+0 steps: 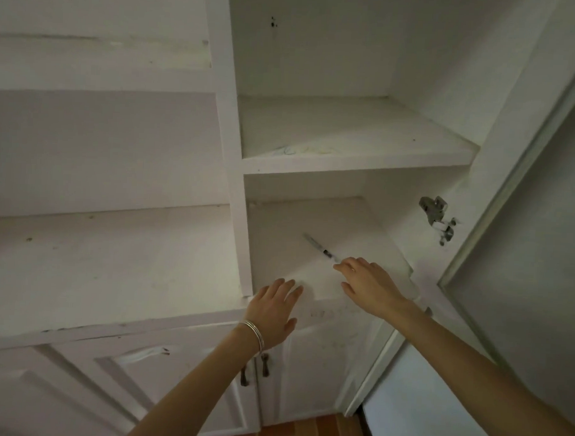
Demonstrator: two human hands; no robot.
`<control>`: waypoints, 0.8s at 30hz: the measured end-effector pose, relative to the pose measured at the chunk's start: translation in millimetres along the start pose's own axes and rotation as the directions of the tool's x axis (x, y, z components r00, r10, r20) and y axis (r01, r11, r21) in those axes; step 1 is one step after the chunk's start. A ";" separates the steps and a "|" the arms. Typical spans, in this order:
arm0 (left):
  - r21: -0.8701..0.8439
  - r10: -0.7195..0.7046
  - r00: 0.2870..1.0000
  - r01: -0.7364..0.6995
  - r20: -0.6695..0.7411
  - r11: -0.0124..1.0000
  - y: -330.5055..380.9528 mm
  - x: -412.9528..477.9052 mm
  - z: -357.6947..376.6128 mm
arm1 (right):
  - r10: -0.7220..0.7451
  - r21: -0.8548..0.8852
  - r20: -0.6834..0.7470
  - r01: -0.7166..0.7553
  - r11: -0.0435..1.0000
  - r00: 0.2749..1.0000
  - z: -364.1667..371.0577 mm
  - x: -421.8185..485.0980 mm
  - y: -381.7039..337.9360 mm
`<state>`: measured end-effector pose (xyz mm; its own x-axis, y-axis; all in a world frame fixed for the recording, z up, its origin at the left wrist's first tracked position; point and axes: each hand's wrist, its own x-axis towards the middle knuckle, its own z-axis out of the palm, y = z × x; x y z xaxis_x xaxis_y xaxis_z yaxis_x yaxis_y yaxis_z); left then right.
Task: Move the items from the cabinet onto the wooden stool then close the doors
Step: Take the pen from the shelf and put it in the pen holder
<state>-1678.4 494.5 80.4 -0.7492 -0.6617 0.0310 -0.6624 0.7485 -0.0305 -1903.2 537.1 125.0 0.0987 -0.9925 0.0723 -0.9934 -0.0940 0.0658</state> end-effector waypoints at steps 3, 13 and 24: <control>-0.001 -0.007 1.000 0.007 0.004 1.000 -3.6 9.1 4.1 | 0.029 0.020 0.026 -0.029 0.999 0.999 9.8 16.2 7.4; -0.166 -0.016 0.999 0.011 -0.030 0.986 -14.9 18.7 16.3 | -0.074 -0.029 0.049 0.075 0.997 0.996 30.1 67.4 29.0; -0.044 0.091 0.994 -0.094 -0.061 0.995 -16.0 15.4 23.4 | 0.119 0.220 -0.161 -0.082 0.972 0.980 39.7 49.1 10.0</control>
<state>-1679.4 471.3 58.0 -0.8050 -0.5865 0.0894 -0.5881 0.8087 0.0102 -1910.6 484.3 89.7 -0.0122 -0.9709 0.2392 -0.9866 -0.0273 -0.1609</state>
